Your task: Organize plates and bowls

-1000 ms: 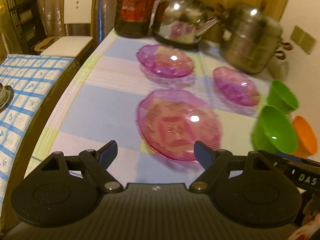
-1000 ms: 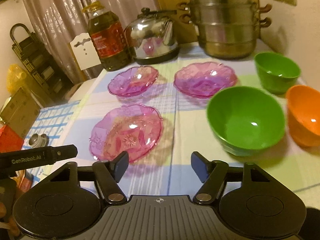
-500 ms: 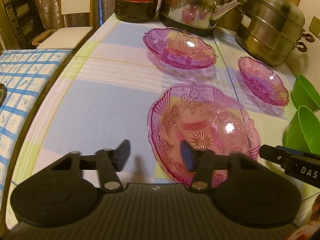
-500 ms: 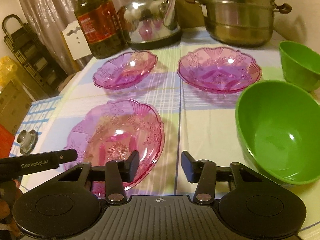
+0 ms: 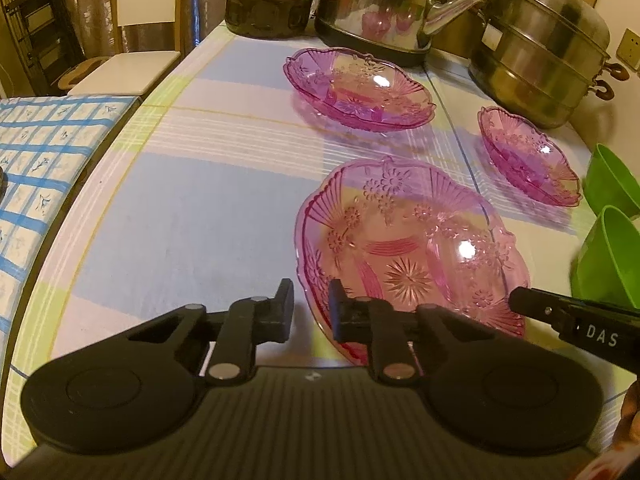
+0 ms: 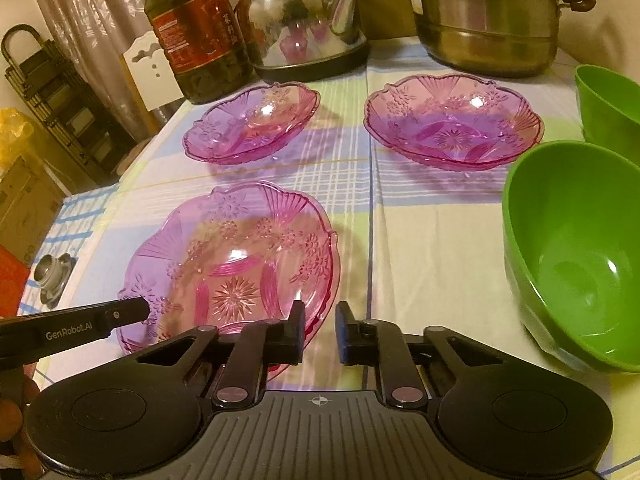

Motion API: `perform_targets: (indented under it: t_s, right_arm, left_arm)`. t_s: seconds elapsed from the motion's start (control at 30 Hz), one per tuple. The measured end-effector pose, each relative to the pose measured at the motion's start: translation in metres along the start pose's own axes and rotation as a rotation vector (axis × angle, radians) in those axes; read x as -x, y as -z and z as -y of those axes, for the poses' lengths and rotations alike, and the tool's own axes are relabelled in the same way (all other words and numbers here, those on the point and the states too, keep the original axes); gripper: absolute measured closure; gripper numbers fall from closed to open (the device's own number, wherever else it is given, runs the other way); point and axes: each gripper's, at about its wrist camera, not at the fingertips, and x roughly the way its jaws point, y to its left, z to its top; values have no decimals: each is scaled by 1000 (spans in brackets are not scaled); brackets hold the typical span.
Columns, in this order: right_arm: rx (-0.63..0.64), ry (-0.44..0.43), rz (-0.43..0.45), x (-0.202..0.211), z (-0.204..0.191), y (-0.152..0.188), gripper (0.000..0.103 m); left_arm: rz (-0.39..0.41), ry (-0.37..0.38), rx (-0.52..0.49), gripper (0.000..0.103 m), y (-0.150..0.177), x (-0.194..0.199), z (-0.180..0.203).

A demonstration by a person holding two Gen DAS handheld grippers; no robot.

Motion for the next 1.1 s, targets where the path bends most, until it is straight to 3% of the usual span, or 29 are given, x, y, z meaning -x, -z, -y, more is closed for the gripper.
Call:
perform_targets:
  t_s: [0.57, 1.1]
  right_arm:
    - [3, 2, 57, 26, -2, -9, 91]
    - [-13, 85, 151, 74, 45, -75, 91]
  left_arm:
    - [28, 7, -30, 91, -17, 29, 16]
    - [122, 118, -102, 91, -86, 40, 94]
